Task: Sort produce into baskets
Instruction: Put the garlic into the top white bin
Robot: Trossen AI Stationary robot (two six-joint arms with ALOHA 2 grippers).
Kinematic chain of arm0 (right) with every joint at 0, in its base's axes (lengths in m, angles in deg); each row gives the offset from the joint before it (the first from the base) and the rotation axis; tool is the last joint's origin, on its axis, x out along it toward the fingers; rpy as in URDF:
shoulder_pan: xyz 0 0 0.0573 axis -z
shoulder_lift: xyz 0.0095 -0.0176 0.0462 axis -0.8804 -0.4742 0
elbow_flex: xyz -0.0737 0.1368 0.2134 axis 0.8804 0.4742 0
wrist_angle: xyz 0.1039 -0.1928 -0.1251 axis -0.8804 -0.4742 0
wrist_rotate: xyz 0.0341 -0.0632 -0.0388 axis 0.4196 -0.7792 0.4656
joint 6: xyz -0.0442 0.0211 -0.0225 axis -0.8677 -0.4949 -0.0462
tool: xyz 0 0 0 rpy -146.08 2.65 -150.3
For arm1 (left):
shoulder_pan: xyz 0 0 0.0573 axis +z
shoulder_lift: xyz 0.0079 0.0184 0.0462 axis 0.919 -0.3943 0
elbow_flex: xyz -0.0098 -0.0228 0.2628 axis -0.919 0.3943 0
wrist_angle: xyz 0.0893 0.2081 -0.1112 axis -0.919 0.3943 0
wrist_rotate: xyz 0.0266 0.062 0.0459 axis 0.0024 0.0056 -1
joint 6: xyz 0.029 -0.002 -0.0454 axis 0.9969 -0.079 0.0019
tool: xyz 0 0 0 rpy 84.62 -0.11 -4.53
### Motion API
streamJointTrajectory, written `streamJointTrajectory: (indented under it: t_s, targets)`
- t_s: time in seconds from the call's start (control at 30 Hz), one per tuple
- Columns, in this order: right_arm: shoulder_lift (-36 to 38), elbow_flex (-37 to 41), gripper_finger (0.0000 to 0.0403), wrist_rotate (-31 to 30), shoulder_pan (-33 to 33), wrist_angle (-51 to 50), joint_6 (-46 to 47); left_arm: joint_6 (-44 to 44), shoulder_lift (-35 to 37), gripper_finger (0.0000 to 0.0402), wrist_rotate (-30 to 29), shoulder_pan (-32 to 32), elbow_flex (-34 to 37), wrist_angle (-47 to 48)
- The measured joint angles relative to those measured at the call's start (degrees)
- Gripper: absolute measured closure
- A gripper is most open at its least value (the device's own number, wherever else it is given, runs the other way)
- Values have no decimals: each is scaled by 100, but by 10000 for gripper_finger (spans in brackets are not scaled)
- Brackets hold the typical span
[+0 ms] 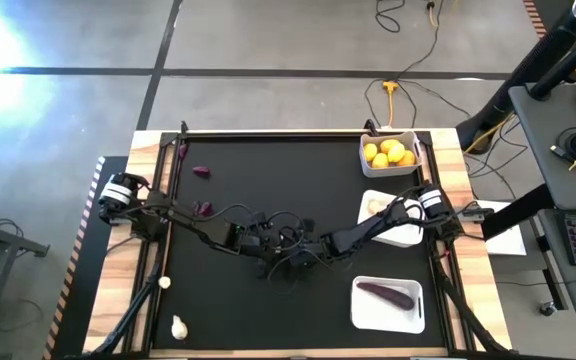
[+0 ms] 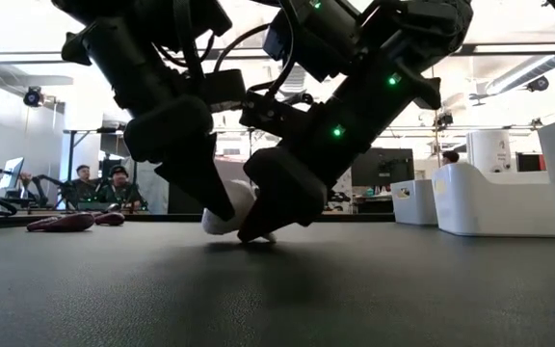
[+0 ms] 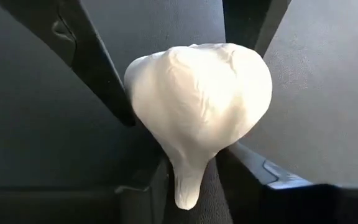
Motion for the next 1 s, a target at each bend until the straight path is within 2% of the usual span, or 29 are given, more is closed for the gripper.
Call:
streamJointTrajectory:
  t_s: [0.13,0.23,0.4,0.5,0.6,0.67,0.77,0.87,1.0]
  targets:
    - [73,0,342,-99,-11,-49,-151,-19,147,139,-144,-9,-9,154]
    - [295,0,370,-214,-65,-320,-235,-12,403,132,-153,-62,-127,645]
    - [995,20,376,-1242,-281,-1484,-53,-51,1118,118,-150,-355,-369,1596]
    - [1643,16,372,-1979,-503,-2780,366,-309,1631,116,-157,-638,-489,2174]
    - [2303,33,371,-2309,-724,-4678,1689,-687,2143,116,-159,-1013,-492,2530]
    - [2694,130,371,-2273,-855,-5971,3050,-946,2415,116,-160,-1313,-488,2641]
    - [3239,562,370,-2224,-1068,-7406,5079,-1332,2713,116,-129,-1744,-470,2817]
    - [3738,1306,370,-1693,-1216,-7666,6201,-1931,2888,116,2,-2129,-470,3033]
    - [4309,2295,370,-840,-1215,-7196,6474,-3160,2963,116,888,-2506,-469,3462]
